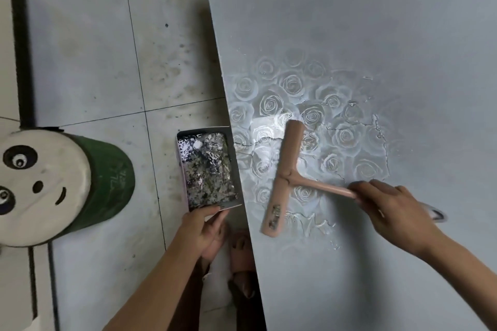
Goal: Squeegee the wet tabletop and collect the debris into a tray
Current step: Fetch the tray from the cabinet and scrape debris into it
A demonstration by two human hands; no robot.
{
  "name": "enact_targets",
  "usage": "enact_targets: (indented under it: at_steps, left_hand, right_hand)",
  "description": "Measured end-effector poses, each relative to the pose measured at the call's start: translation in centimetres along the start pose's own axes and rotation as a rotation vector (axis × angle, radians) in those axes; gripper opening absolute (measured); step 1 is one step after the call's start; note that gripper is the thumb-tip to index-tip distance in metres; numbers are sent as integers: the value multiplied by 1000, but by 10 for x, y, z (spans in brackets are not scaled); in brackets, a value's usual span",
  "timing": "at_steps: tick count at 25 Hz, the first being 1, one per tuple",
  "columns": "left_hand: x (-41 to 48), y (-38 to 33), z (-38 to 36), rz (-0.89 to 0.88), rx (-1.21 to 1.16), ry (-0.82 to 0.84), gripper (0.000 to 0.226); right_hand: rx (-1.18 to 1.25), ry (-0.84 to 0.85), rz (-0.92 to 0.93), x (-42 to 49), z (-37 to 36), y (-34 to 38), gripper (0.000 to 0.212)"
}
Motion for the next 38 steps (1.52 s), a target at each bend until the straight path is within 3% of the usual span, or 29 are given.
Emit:
enact_targets:
  at_steps: [5, 8, 10, 14, 18, 21, 24, 27, 31, 34, 36, 38]
  left_hand:
    - [-3, 0, 2, 14, -125, -41, 23]
    - [-3, 2, 3, 47, -165, -67, 24]
    - [-6, 3, 1, 56, -173, -79, 25]
    - [-9, 2, -2, 37, -177, -67, 25]
    - [-4, 1, 1, 29, -182, -58, 25]
    - [-2, 0, 3, 31, -156, -37, 25]
    - [0, -2, 3, -17, -26, -33, 37]
    - [4, 4, 6, 37, -112, -97, 23]
    - [-9, -2, -2, -10, -28, 22, 18]
    - [-25, 2, -8, 20, 72, 107, 27]
    - [-31, 0, -13, -15, 98, 80, 28]
    - [-26, -4, -12, 6, -29, -12, 23]
  right_hand:
    - [-70, -1, 54, -3, 32, -4, 20]
    - [-174, 19, 5, -15, 53, -28, 33]
    - [-219, 33, 10, 0, 45, -8, 18]
    - [-207, 42, 79, 55, 22, 61, 33]
    - [-251, -77, 121, 37, 54, 44, 32]
    - [-293, -17, 59, 20, 66, 30, 33]
    - [-287, 51, 78, 47, 39, 63, 34]
    - [-268, 23, 113, 74, 26, 93, 32]
    - [-115, -81, -83, 14, 47, 30, 45]
    - [-93, -48, -375, -79, 58, -43, 34]
    - [-58, 4, -492, -137, 55, -86, 35]
    - [-59, 40, -447, -160, 47, -99, 38]
Point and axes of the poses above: each hand's wrist, its own x-axis towards the middle knuckle, its own z-axis out of the back of the hand, y = z × x, the point moved 6 cm from there along x, towards the middle knuckle, and after that the axes turned 7 degrees about z, right-handed, at the moved point
